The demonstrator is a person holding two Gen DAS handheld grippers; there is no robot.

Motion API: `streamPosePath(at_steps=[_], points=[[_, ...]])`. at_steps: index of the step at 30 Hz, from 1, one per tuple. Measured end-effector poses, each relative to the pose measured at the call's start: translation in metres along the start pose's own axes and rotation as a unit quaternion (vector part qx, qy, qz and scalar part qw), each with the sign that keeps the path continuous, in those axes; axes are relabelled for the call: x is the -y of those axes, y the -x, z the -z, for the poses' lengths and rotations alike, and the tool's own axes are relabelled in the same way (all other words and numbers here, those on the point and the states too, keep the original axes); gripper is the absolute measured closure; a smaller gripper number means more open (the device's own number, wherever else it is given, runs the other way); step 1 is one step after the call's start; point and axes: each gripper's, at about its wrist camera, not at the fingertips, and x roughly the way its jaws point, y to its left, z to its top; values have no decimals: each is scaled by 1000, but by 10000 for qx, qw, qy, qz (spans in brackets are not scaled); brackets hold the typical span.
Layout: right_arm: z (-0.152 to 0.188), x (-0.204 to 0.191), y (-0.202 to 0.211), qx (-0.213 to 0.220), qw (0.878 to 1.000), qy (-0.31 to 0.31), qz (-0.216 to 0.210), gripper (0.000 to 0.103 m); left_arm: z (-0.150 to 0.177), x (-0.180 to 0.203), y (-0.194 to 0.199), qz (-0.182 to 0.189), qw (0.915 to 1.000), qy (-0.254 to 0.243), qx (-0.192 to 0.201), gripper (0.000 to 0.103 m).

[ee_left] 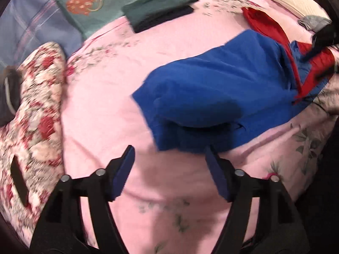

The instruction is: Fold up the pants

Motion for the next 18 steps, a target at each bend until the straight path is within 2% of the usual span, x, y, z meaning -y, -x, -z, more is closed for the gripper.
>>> streamPosePath(at_steps=[2,4,6,7,9,11,13,15,17,18], points=[[-7,34,37,575,9959,-655,244,54,-5,-7,11,-70,9995,296,75,32],[-16,77,61,1094,9809,-1423,744,53,-20,-9,20,-7,9968,737,316,30],[-29,131,68,1435,9511,-2352,1395,53,-37,-3,25,105,9929,1076,502,28],[-35,162,65,1569,9282,-2946,1645,53,-44,1,28,121,9913,1178,570,27],[-43,201,50,1668,8979,-3708,1685,53,-59,14,33,167,9878,1381,697,25],[-54,232,28,1559,8801,-4142,1718,53,-68,27,37,231,9850,1535,757,24],[-60,244,3,1363,8682,-4376,1903,53,-72,36,40,255,9837,1615,747,24],[-66,252,-19,1066,8613,-4421,2266,53,-72,44,41,194,9837,1663,659,23],[-69,250,-37,809,8667,-4188,2587,53,-69,45,40,125,9844,1655,581,23],[-68,250,-41,758,8680,-4111,2680,66,-68,45,40,88,9845,1660,555,23]])
